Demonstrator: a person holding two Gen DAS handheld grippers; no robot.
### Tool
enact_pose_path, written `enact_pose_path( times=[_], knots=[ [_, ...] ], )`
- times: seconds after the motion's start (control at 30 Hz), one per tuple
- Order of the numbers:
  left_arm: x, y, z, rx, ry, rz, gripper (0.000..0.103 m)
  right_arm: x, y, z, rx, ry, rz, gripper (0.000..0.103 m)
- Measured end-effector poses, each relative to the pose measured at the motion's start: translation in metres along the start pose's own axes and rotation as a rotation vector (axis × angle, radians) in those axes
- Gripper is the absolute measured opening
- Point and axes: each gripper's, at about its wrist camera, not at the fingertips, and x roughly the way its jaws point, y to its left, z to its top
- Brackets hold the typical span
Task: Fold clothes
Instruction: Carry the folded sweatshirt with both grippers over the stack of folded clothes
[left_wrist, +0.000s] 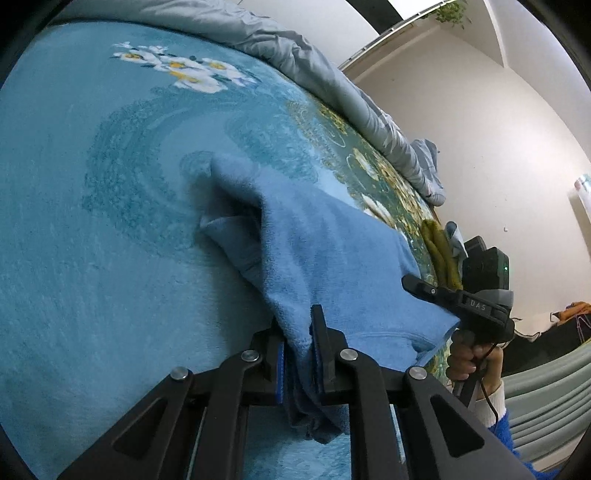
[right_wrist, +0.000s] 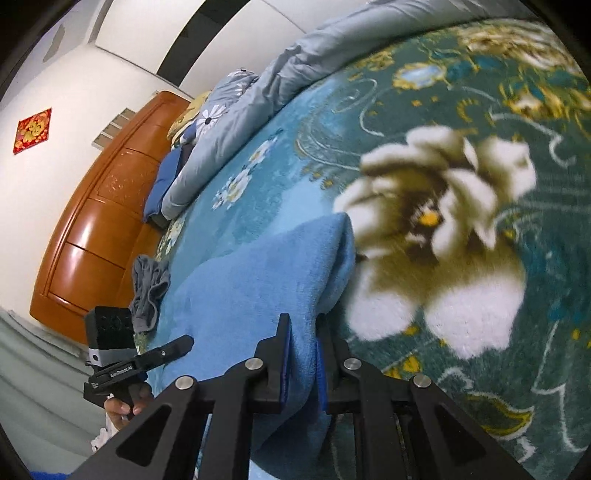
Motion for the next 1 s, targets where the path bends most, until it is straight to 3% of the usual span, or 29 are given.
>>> enact_pose_path(
  times=[0.13, 0.27, 0.3, 0.33, 0.37, 0.53, 0.77, 1.0],
  knots=[
    [0.001, -0.001, 0.000, 0.005, -0.001, 0.034, 0.028, 0.002, -0.003, -0.003, 0.008, -0.006, 0.004, 0.017],
    [0.002, 0.002, 0.000, -0.022, -0.004, 0.018, 0.028, 0.003, 0.001, -0.003, -0.003, -0.015, -0.004, 0.014],
    [0.002, 0.002, 0.000, -0.027, -0.006, 0.014, 0.026, 0.002, 0.001, -0.003, 0.004, -0.018, 0.000, 0.014],
    [0.001, 0.001, 0.000, -0.029, -0.008, 0.003, 0.015, 0.001, 0.001, -0.002, 0.006, -0.021, 0.004, 0.013],
    [0.000, -0.001, 0.001, -0.030, -0.013, -0.004, 0.012, -0.001, 0.001, -0.002, 0.007, -0.024, 0.010, 0.013],
    [-0.007, -0.021, 0.005, -0.013, -0.042, -0.003, 0.012, -0.020, 0.017, 0.004, -0.044, -0.041, 0.016, 0.011],
    [-0.006, -0.084, 0.019, 0.103, -0.048, -0.057, 0.012, -0.076, 0.020, 0.019, -0.094, -0.092, -0.003, 0.011],
    [0.037, -0.184, 0.043, 0.277, -0.008, -0.141, 0.012, -0.175, 0.006, 0.043, -0.136, -0.173, -0.128, 0.011]
  ],
)
